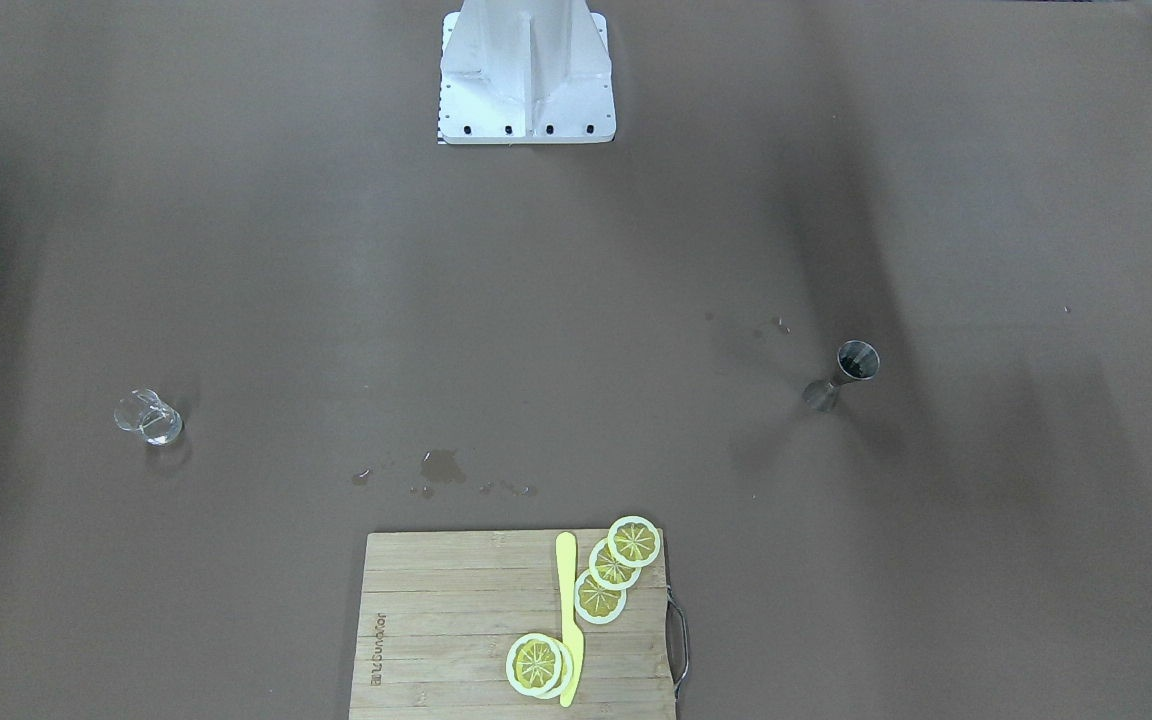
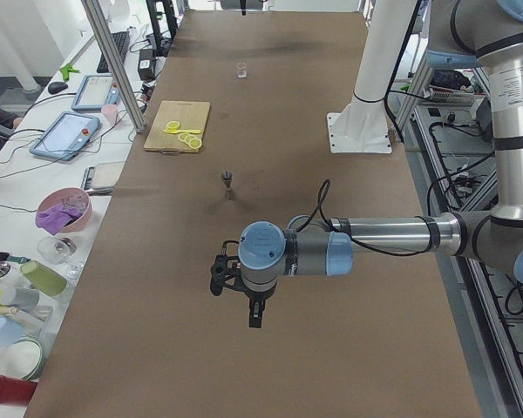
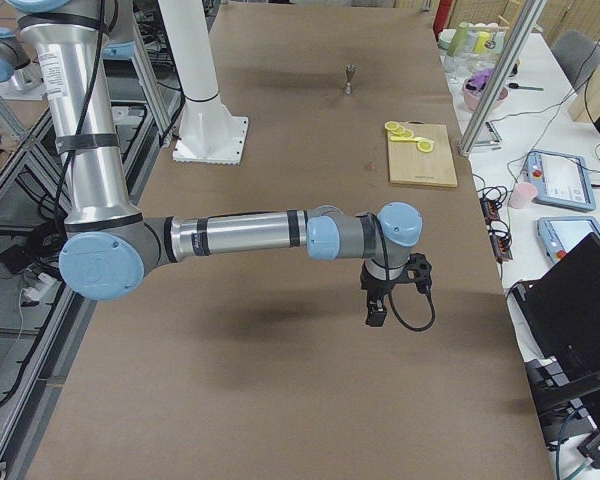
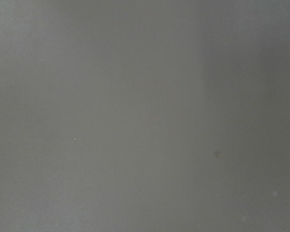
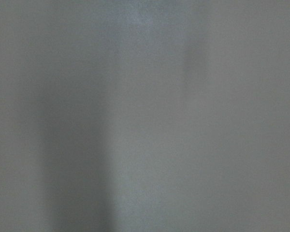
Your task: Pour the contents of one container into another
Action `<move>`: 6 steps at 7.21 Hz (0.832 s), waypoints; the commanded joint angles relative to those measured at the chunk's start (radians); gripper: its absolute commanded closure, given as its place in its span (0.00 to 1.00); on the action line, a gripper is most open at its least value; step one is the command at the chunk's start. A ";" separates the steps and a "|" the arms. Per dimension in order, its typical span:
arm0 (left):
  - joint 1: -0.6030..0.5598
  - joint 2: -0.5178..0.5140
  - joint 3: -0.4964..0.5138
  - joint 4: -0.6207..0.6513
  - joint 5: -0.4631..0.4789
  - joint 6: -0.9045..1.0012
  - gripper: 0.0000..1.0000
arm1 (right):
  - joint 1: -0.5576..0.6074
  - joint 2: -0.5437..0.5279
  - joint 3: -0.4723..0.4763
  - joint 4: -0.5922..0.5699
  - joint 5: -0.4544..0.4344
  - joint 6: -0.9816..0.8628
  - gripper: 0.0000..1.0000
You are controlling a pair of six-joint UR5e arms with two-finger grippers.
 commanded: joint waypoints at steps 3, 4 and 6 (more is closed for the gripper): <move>0.002 -0.007 -0.023 -0.002 0.001 -0.080 0.02 | 0.001 -0.025 0.031 -0.001 0.000 0.006 0.00; 0.004 -0.014 -0.028 -0.003 0.002 -0.150 0.02 | 0.001 -0.024 0.032 -0.001 0.003 0.009 0.00; 0.010 -0.056 -0.039 -0.006 0.001 -0.177 0.02 | 0.001 -0.022 0.037 0.000 0.004 0.011 0.00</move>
